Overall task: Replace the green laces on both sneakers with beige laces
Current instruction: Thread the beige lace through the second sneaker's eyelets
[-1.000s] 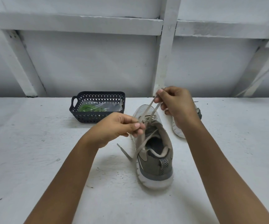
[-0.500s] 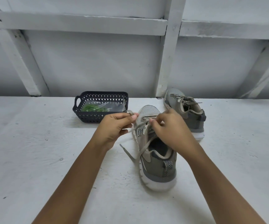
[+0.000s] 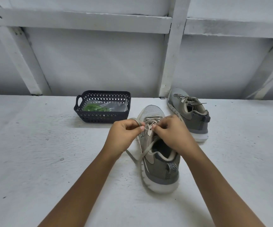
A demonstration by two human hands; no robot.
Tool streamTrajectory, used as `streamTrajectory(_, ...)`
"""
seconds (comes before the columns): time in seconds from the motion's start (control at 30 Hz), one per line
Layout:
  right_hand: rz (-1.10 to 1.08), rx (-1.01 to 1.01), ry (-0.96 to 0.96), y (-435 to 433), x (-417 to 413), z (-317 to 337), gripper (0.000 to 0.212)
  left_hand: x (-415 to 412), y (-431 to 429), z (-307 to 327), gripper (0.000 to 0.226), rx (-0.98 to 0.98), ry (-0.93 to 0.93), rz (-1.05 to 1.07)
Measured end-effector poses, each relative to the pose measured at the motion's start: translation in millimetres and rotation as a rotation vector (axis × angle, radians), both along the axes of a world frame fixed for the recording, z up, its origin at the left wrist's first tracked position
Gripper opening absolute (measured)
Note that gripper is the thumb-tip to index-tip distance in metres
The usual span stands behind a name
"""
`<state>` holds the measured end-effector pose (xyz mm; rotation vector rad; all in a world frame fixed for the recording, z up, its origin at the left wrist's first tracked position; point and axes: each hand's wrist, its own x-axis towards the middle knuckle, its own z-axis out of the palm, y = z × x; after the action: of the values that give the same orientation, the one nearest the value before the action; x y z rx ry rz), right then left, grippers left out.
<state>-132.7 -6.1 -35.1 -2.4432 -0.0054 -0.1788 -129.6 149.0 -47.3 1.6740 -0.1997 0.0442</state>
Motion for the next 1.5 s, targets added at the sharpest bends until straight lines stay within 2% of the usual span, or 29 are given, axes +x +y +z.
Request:
streamTrajectory(0.3,0.007,0.024,-0.004,-2,-1,-4,0.022,-1,-8,-3,0.019,0.032,-0.069,0.036)
streamTrajectory(0.53,0.044,0.09,-0.011,-2,-5,-2,0.019,-2,-12,-6,0.011,0.083,-0.094,0.068)
streamTrajectory(0.67,0.091,0.068,0.014,-7,-9,2,0.024,-2,-16,-11,0.012,0.226,-0.146,0.112)
streamTrajectory(0.93,0.093,-0.049,0.005,-8,-6,3,0.015,-12,-22,-15,0.021,0.406,-0.227,0.096)
streamTrajectory(1.07,0.101,-0.025,-0.008,-8,-4,4,0.014,-15,-25,-15,0.036,0.536,-0.189,0.086)
streamTrajectory(1.33,0.163,0.044,-0.02,-14,-6,4,0.013,-16,-33,-3,0.022,0.766,-0.208,0.185)
streamTrajectory(1.5,0.185,0.048,-0.022,-19,-6,2,0.014,-17,-34,0,0.021,0.778,-0.234,0.193)
